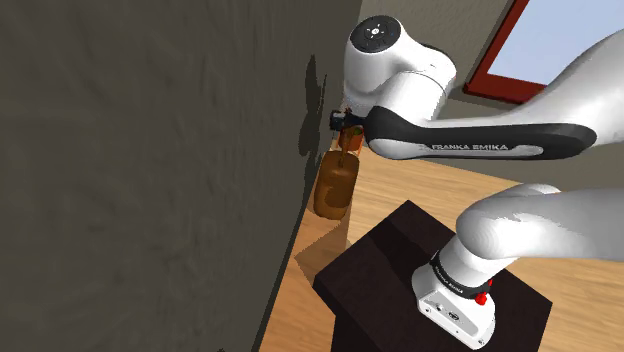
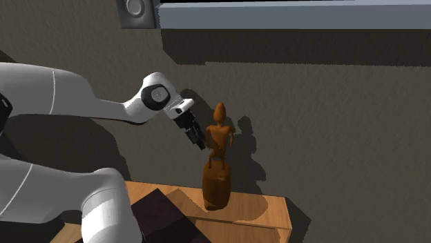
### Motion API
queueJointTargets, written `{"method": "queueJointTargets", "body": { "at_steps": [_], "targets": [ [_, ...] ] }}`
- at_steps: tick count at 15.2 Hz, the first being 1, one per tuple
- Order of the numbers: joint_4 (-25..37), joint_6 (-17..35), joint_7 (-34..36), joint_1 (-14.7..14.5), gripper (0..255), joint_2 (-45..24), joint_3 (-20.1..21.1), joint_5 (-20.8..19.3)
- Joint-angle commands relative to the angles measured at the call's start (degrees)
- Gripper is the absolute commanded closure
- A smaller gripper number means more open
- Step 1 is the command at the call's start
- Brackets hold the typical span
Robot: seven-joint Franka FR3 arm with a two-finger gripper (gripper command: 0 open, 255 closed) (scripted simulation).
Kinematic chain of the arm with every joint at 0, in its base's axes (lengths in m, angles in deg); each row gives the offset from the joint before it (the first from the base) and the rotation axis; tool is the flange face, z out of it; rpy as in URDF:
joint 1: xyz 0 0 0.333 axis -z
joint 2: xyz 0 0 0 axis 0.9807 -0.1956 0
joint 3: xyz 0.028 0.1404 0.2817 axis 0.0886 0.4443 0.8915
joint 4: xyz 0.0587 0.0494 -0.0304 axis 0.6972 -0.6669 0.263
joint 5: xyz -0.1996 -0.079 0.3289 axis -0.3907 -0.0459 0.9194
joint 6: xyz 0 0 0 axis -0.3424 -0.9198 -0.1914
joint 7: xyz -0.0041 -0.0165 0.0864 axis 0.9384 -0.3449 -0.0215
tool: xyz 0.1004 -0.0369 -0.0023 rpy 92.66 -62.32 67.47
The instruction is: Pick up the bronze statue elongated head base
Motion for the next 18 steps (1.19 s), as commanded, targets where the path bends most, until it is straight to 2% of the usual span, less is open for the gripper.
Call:
{"method": "queueJointTargets", "body": {
  "at_steps": [1,2,3,10,12,13,18],
  "targets": [
    [0.2,4.7,11.4,6.5,0,-3.9,7.5,-3.7],
    [0.8,6.2,16.7,10.3,0,-5.5,11.3,-5.8],
    [0.9,6.5,18.0,11.4,0,-5.9,12.4,-6.3],
    [-1.6,11.4,23.2,14.8,0,-8.9,16.9,-8.7],
    [-1.6,11.4,23.2,14.8,0,-8.9,17.0,-8.7],
    [-1.6,11.3,23.2,14.7,255,-8.9,17.0,-8.6],
    [-1.8,11.4,23.1,14.6,255,-8.7,16.8,-8.5]
  ]
}}
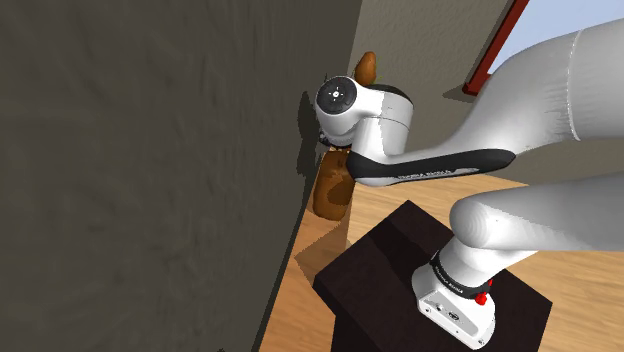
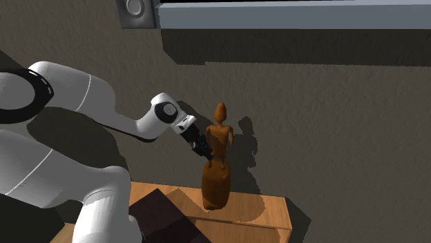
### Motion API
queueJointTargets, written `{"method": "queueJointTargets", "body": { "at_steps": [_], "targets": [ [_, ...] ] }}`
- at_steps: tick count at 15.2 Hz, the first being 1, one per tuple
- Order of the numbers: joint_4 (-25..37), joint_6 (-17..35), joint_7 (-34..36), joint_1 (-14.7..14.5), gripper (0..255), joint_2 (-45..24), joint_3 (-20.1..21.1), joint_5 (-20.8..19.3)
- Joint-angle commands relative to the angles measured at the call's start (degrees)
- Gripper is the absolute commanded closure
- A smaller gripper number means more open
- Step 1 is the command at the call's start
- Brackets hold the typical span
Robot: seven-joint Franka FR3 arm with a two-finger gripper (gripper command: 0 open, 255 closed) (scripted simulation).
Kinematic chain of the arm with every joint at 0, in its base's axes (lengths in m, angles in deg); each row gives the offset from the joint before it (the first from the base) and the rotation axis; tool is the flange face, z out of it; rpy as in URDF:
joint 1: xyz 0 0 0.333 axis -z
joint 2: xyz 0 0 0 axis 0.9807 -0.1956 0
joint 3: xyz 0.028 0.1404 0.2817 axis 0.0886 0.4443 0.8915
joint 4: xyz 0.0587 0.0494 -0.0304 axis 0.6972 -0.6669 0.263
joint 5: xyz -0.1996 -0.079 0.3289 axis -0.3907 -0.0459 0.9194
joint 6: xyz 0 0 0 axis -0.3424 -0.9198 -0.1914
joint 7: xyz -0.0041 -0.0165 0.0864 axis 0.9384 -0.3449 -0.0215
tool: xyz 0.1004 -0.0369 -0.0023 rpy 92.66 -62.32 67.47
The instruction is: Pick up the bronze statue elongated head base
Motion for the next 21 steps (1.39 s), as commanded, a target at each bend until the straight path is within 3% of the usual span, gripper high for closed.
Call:
{"method": "queueJointTargets", "body": {
  "at_steps": [1,4,13,21],
  "targets": [
    [-0.2,-0.1,0.0,0.0,255,0.0,0.0,0.0],
    [0.0,-0.1,0.0,0.3,255,-0.2,0.1,-0.1],
    [3.2,-5.9,-6.1,-3.5,255,3.3,-5.1,2.7],
    [5.9,-9.8,-9.7,-4.9,255,5.1,-7.7,3.8]
  ]
}}
